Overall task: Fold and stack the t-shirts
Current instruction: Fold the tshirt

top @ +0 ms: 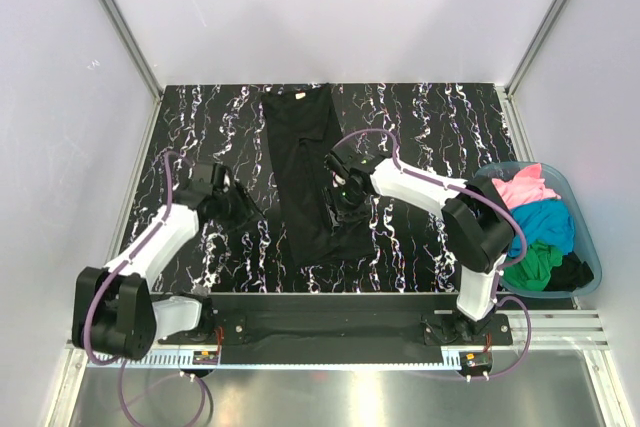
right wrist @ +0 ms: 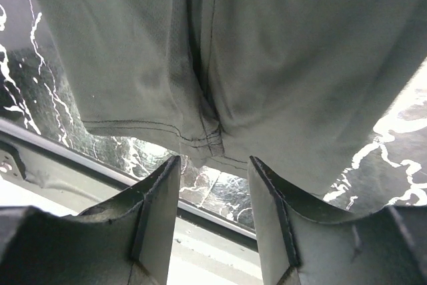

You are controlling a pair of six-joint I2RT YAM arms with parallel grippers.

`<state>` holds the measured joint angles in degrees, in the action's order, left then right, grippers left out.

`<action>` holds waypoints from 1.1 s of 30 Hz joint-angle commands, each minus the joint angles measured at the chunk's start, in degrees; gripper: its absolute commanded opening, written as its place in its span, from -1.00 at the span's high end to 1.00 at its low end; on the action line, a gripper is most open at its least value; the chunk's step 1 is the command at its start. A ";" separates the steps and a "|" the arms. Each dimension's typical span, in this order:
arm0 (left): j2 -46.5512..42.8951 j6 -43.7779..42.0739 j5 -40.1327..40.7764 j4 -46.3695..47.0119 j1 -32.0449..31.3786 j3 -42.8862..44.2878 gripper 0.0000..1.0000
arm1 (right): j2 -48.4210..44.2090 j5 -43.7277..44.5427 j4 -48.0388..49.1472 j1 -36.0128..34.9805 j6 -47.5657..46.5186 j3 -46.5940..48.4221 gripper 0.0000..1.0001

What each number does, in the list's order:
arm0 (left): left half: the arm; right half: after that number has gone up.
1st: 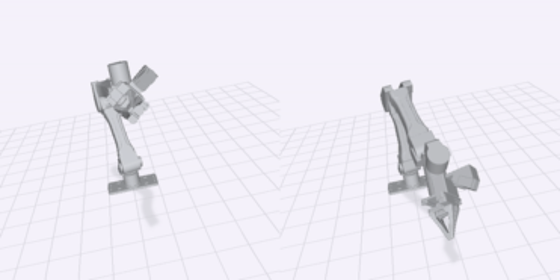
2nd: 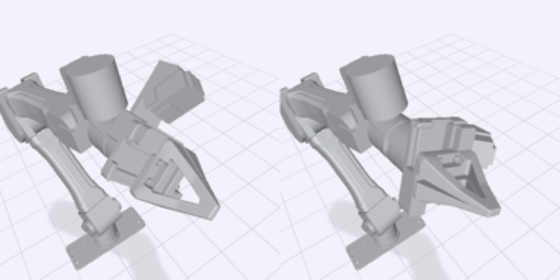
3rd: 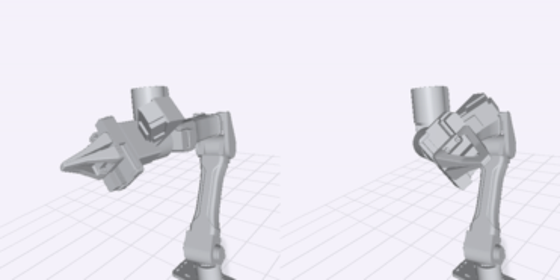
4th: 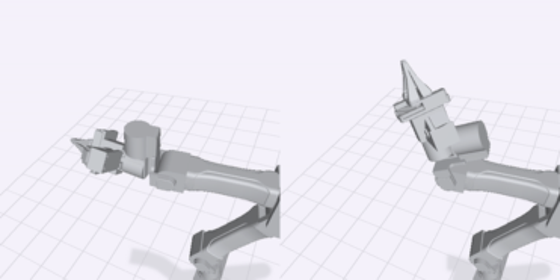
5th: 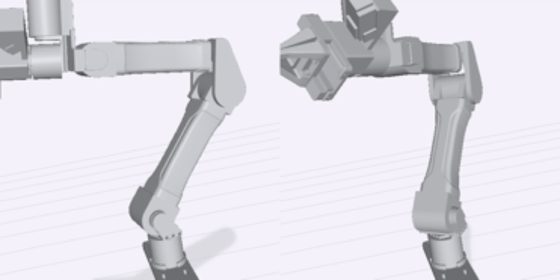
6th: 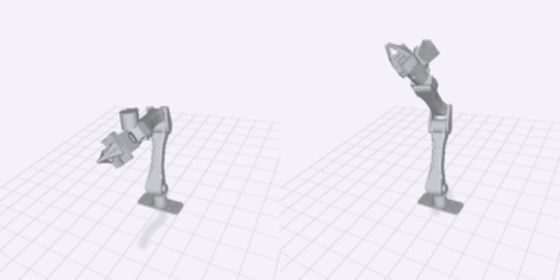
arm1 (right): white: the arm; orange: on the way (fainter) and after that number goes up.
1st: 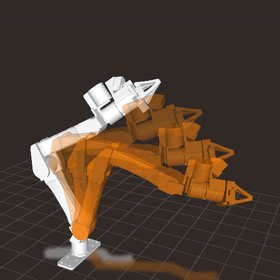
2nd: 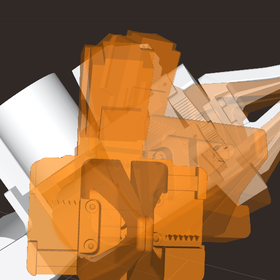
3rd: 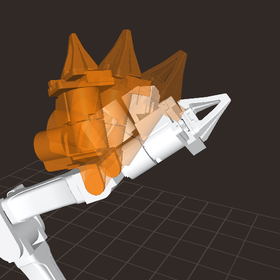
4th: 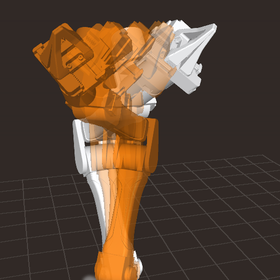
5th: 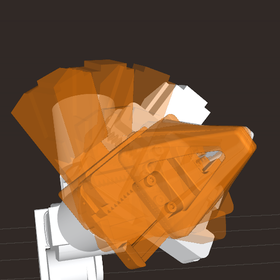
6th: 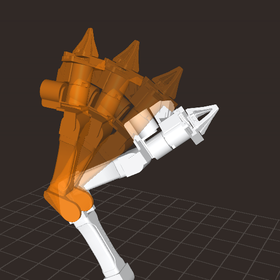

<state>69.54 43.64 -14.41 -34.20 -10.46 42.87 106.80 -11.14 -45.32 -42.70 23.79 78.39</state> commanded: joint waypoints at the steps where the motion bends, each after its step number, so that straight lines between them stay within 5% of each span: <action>1: -3.44 5.13 -3.25 5.36 -1.75 -6.11 -0.06 | -0.37 -3.62 3.91 -0.46 0.03 -2.01 -0.04; 18: -6.25 8.56 -1.59 7.38 -6.67 -8.94 -0.05 | 0.34 -8.29 7.35 -0.46 3.19 -5.09 0.04; 33: 3.14 10.50 13.17 13.54 -27.85 -5.35 0.03 | 0.07 -7.58 7.70 -0.46 2.22 -6.23 0.09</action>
<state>70.91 54.28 -7.60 -23.66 -35.53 34.04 108.09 -17.72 -38.87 -42.70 25.98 72.75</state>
